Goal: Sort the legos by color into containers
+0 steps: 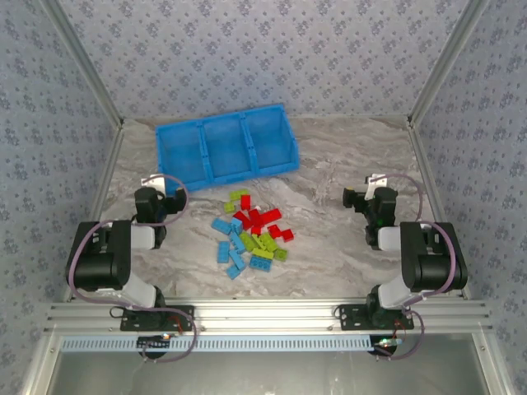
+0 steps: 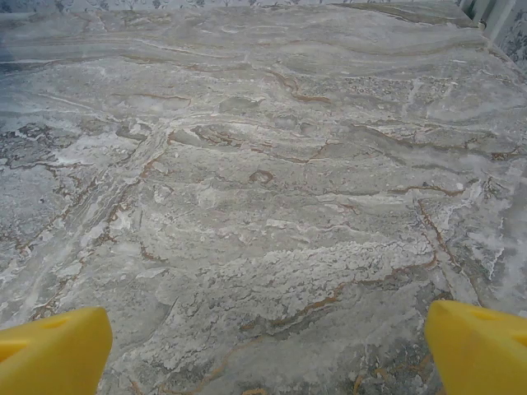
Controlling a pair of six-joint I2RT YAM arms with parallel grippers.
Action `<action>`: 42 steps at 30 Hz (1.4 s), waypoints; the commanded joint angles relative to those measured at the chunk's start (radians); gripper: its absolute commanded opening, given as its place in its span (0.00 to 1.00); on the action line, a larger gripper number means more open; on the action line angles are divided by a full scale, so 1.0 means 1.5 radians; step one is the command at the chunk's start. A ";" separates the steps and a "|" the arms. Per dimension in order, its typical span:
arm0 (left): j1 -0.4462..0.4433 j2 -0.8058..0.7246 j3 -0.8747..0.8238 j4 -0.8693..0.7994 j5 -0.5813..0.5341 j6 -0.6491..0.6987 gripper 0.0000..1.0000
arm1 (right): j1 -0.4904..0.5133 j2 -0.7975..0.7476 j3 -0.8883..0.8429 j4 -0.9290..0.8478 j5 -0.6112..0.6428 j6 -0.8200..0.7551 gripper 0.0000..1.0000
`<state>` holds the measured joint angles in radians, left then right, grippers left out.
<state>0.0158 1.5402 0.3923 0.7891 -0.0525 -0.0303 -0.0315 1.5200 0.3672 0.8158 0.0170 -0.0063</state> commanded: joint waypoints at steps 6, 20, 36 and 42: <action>0.000 -0.005 0.014 0.016 0.000 0.000 0.99 | -0.004 0.001 0.010 0.003 -0.006 -0.011 1.00; 0.000 -0.005 0.012 0.017 0.000 0.000 0.99 | -0.010 -0.168 0.001 -0.124 0.032 0.032 1.00; -0.177 -0.440 0.193 -0.659 -0.158 -0.200 0.99 | 0.154 -0.558 0.256 -0.981 -0.164 0.355 0.96; -0.282 -0.436 0.302 -0.881 -0.121 -0.376 0.94 | 0.441 -0.395 0.338 -0.981 -0.058 0.375 0.98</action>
<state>-0.3698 0.8471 0.8097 -0.2466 -0.2607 -0.4103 0.5228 0.8665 0.8207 -0.5774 -0.1066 0.5140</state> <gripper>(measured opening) 0.947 0.980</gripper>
